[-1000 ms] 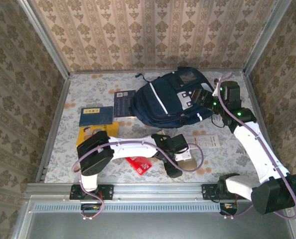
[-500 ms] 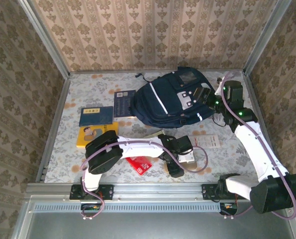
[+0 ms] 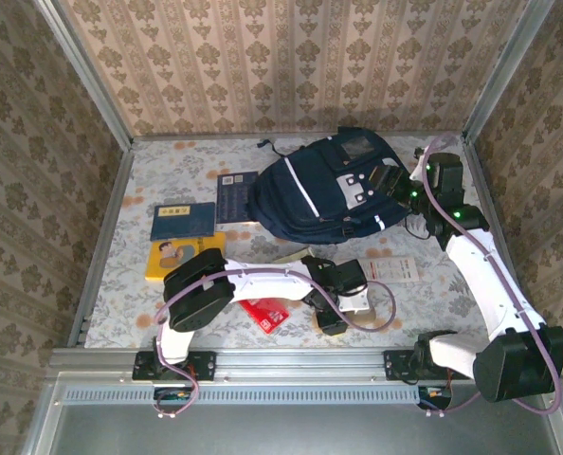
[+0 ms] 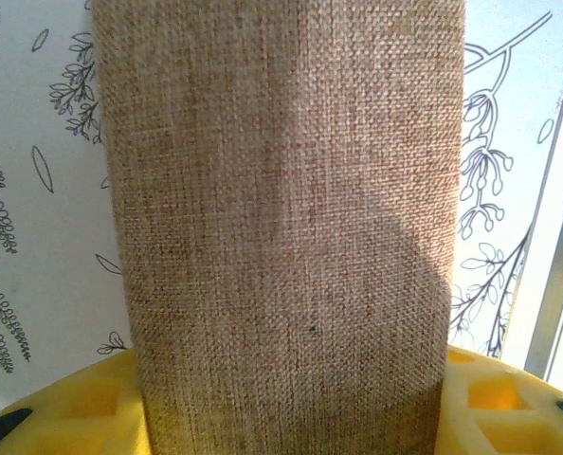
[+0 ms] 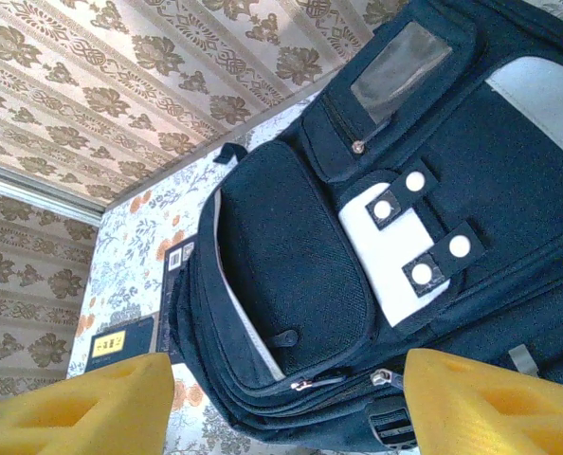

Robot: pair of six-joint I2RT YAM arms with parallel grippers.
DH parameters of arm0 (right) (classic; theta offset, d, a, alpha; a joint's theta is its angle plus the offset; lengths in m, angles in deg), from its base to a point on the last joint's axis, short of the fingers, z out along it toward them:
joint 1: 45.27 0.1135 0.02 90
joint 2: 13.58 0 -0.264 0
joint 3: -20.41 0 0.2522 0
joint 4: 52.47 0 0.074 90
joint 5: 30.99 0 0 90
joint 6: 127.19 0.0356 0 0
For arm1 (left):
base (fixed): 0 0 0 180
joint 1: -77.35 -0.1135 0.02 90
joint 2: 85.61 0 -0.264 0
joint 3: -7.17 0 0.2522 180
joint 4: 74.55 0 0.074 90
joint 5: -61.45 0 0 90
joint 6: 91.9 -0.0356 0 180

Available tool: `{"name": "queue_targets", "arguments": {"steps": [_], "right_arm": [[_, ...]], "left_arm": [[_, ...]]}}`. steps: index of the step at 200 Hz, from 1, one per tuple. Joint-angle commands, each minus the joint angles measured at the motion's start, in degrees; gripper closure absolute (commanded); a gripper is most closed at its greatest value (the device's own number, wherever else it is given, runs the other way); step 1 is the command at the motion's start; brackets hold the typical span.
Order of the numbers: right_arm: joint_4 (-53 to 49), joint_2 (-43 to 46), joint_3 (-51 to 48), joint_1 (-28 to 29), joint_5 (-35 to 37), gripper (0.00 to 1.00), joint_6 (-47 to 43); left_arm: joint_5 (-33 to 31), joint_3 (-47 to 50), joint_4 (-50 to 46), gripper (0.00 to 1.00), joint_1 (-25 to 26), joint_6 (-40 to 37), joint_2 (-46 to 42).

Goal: Pack books, pencil case, and school supplies into a backpack

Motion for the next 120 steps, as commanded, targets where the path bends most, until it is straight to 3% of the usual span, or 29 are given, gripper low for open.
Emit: {"name": "queue_targets", "arguments": {"steps": [1, 63, 91, 120], "right_arm": [[-0.4, 0.7, 0.4, -0.3, 0.8, 0.34, -1.2], [1.0, -1.1, 1.0, -0.2, 1.0, 0.34, -0.7], [2.8, -4.9, 2.8, 0.5, -3.4, 0.38, -1.3], [1.6, -12.2, 8.2, 3.5, -8.0, 0.40, -3.6]], "left_arm": [[0.4, 1.5, -0.7, 0.68, -2.1, -0.2, -4.7], [-3.2, 3.3, -4.3, 0.66, -9.4, 5.5, -19.0], [-1.8, 6.2, -4.1, 0.63, -17.8, 13.0, -26.4], [1.4, 8.7, -3.3, 0.60, -30.1, 22.9, -32.6]]}}
